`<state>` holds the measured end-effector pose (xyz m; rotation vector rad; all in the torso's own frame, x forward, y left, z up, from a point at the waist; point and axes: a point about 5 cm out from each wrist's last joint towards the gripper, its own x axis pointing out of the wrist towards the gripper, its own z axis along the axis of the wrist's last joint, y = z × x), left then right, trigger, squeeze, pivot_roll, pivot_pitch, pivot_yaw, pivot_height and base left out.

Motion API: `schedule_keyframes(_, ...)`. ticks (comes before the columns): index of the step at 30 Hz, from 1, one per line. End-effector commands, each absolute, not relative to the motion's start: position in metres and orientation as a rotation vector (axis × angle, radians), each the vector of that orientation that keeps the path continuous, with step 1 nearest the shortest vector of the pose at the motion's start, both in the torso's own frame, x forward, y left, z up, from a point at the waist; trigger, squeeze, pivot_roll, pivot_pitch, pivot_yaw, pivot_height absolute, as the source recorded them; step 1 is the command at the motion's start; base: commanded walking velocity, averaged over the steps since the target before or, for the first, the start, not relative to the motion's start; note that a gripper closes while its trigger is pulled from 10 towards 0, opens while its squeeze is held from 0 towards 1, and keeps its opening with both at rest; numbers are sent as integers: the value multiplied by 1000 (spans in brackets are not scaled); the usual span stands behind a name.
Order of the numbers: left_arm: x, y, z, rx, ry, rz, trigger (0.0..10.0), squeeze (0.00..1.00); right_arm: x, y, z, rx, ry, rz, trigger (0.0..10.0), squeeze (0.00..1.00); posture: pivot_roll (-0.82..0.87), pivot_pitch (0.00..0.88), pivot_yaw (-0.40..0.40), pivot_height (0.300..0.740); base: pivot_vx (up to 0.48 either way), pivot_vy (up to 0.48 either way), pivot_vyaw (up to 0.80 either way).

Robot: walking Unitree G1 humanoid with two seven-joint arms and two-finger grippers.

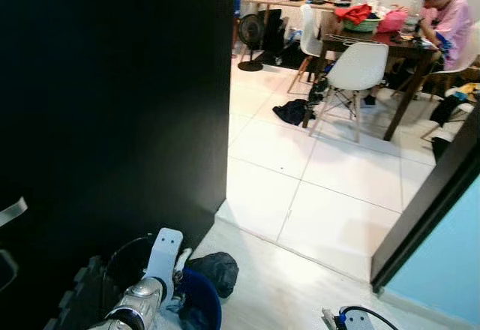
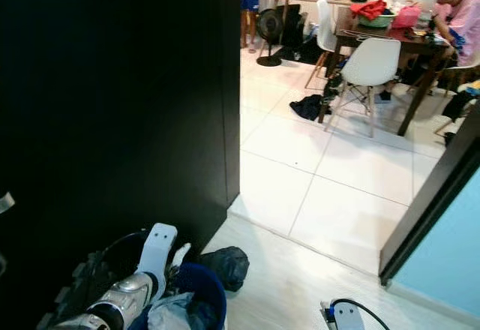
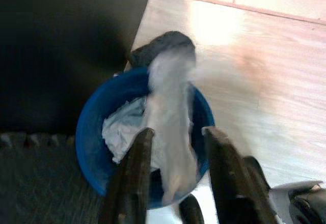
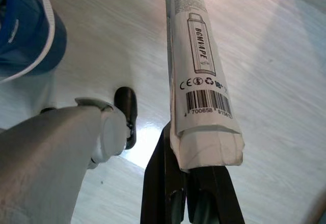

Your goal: Clean up the room

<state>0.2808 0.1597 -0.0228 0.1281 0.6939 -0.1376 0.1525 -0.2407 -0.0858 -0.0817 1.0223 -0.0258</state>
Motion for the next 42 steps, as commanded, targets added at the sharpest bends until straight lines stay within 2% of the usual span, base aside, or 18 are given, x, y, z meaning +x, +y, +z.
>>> schedule_keyframes(1,284,166,-20,143,683,-113,10000,1000,154,-243,-84,-65,1001,-43,10000,0,-145,30,-54,740,0,0,0)
schedule_keyframes(9,279,177,-23,173,709,-43,10000,1000,164,-247,-78,-64,962,-40,10000,0,-145,40,-59,740,0,0,0)
schedule_keyframes(15,254,182,-43,167,801,3,10000,1000,189,-242,-66,-84,879,19,10000,0,-127,30,-68,740,0,0,0)
schedule_keyframes(16,247,181,-48,156,822,-6,10000,0,199,-238,-62,-85,852,55,10000,0,-110,24,-68,740,0,0,525)
schedule_keyframes(18,247,181,-48,156,822,-6,10000,0,199,-238,-62,-85,852,55,10000,0,-110,24,-68,740,0,0,525)
schedule_keyframes(19,238,179,-55,139,846,-10,10000,0,212,-228,-57,-93,820,113,10000,0,-95,18,-69,740,0,0,775)
schedule_keyframes(20,238,179,-55,139,846,-10,10000,0,212,-228,-57,-93,820,113,10000,0,-95,18,-69,740,0,0,775)
schedule_keyframes(21,224,177,-64,122,882,-14,10000,0,227,-209,-51,-188,808,272,10000,0,-70,9,-71,740,0,0,775)
schedule_keyframes(23,224,177,-64,122,882,-14,10000,0,227,-209,-51,-188,808,272,10000,0,-70,9,-71,740,0,0,775)
schedule_keyframes(24,191,176,-82,119,970,-32,10000,0,246,-180,-44,-412,817,505,10000,0,-33,0,-77,740,0,0,775)
schedule_keyframes(27,176,174,-90,134,1012,-56,10000,0,252,-173,-41,-468,823,548,10000,0,-33,0,-77,740,0,0,775)
schedule_keyframes(35,147,174,-101,138,1088,-102,10000,0,265,-156,-33,-432,801,545,10000,0,27,0,-79,740,0,0,775)
schedule_keyframes(42,146,181,-101,88,1094,-77,10000,0,268,-148,-32,-413,802,557,10000,0,37,0,-69,740,0,0,775)
